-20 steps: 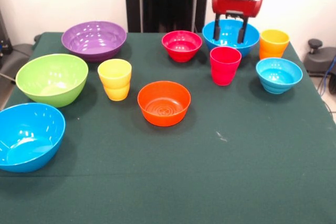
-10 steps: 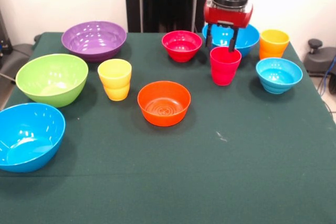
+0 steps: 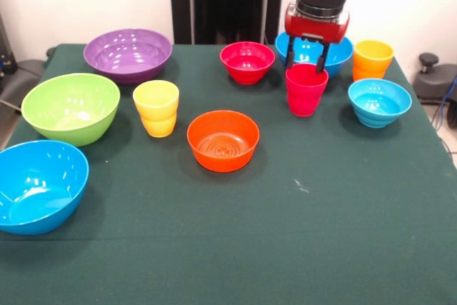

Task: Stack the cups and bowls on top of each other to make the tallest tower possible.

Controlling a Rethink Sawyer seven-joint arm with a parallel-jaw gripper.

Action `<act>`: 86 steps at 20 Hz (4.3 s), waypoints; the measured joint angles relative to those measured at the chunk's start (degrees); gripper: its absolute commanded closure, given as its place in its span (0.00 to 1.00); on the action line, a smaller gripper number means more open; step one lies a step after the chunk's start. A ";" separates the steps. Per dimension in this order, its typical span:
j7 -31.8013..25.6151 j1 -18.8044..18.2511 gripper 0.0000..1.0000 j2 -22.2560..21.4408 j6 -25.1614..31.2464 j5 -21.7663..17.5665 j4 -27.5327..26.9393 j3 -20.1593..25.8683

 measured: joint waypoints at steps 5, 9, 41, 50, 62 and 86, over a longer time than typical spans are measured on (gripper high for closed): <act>0.01 1.15 0.00 0.12 -0.01 0.56 -0.02 -1.07; 0.01 1.05 0.00 0.45 0.01 0.55 -0.02 -1.33; 0.01 1.28 0.00 0.06 0.00 2.68 -0.05 -1.95; 0.01 1.51 0.00 -3.19 2.02 3.58 -0.12 -1.96; 0.01 1.56 0.00 -4.98 3.11 4.68 -1.77 -1.88; 0.01 4.49 0.00 0.97 3.09 6.74 -5.30 -1.95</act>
